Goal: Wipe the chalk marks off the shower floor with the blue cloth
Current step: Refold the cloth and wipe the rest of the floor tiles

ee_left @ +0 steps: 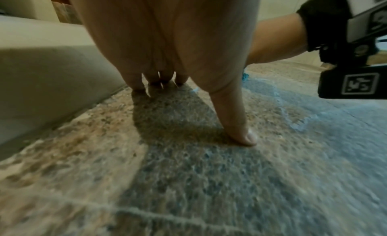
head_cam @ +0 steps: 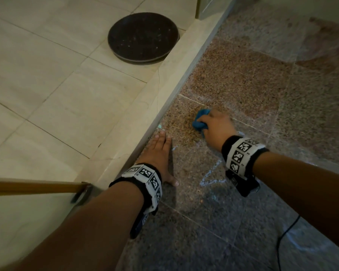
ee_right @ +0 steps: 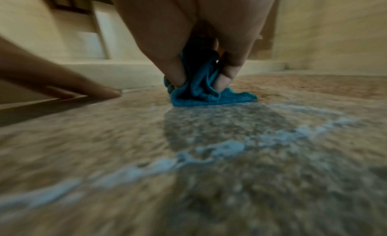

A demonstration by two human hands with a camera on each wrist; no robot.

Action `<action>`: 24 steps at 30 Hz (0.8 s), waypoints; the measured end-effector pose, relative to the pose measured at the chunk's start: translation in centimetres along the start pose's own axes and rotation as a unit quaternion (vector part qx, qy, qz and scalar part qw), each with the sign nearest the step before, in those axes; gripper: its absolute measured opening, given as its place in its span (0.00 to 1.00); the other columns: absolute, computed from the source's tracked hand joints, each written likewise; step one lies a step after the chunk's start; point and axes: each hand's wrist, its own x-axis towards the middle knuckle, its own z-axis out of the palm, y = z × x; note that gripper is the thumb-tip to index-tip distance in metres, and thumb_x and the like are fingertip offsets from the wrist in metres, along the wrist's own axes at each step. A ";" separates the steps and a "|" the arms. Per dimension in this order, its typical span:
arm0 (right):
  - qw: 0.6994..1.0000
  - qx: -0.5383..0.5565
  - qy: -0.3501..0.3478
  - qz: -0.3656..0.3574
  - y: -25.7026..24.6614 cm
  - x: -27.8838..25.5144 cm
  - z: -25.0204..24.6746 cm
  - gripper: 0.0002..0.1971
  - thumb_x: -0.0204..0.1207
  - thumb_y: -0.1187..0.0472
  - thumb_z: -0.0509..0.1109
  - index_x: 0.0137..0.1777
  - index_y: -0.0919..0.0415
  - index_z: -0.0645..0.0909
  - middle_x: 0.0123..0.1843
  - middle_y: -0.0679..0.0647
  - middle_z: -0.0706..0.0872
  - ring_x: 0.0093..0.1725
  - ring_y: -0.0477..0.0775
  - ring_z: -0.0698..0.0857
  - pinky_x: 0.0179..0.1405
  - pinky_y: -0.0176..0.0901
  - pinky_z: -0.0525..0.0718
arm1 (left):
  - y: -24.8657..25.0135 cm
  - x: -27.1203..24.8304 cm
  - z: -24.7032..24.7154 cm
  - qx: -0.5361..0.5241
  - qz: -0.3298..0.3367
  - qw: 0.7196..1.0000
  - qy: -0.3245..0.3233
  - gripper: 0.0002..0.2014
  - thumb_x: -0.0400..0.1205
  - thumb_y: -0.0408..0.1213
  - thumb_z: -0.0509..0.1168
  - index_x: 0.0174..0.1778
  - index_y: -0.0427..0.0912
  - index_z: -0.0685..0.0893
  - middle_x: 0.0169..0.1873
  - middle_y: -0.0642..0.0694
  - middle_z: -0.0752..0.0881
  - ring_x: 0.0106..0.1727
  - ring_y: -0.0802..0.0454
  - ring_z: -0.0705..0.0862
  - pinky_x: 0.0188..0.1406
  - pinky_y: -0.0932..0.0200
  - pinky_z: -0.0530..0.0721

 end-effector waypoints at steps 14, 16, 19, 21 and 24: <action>0.998 0.018 -0.031 -0.051 -0.2 -2.4 -0.4 0.16 0.78 0.64 0.63 0.65 0.53 0.80 0.64 0.59 0.76 0.63 0.64 0.75 0.64 0.48 0.74 | -0.2 -0.4 0.3 0.022 0.005 1.000 0.003 0.67 0.68 0.64 0.74 0.82 0.40 0.29 0.81 0.41 0.27 0.83 0.43 0.31 0.84 0.48 0.40; 0.995 -0.001 -0.045 -0.085 -1.4 -3.1 0.6 0.17 0.77 0.64 0.64 0.65 0.53 0.78 0.64 0.58 0.75 0.66 0.64 0.71 0.69 0.54 0.71 | 0.0 -0.8 0.3 0.035 0.012 0.999 0.010 0.66 0.69 0.64 0.74 0.83 0.40 0.31 0.82 0.41 0.29 0.84 0.43 0.32 0.84 0.48 0.41; 0.991 -0.010 -0.060 -0.121 -2.0 -3.3 0.6 0.18 0.75 0.65 0.64 0.65 0.54 0.77 0.63 0.58 0.75 0.65 0.63 0.70 0.67 0.53 0.70 | 0.1 -1.6 -0.7 0.054 0.017 0.996 0.061 0.63 0.71 0.64 0.72 0.84 0.42 0.33 0.83 0.43 0.31 0.84 0.45 0.33 0.84 0.45 0.40; 0.991 0.008 -0.070 -0.111 -1.9 -2.5 0.1 0.19 0.75 0.66 0.64 0.65 0.56 0.77 0.61 0.58 0.76 0.62 0.63 0.73 0.63 0.50 0.73 | -0.6 -2.0 -2.2 0.058 -0.009 0.993 0.101 0.61 0.73 0.64 0.70 0.84 0.43 0.33 0.83 0.44 0.30 0.84 0.45 0.32 0.82 0.41 0.39; 0.994 0.053 -0.061 -0.080 -2.1 -1.1 -0.2 0.18 0.73 0.68 0.65 0.63 0.59 0.75 0.62 0.60 0.77 0.59 0.62 0.76 0.57 0.52 0.78 | -2.9 -2.4 -3.7 0.049 -0.078 0.988 0.122 0.59 0.75 0.64 0.68 0.83 0.42 0.31 0.82 0.43 0.28 0.84 0.44 0.32 0.82 0.39 0.39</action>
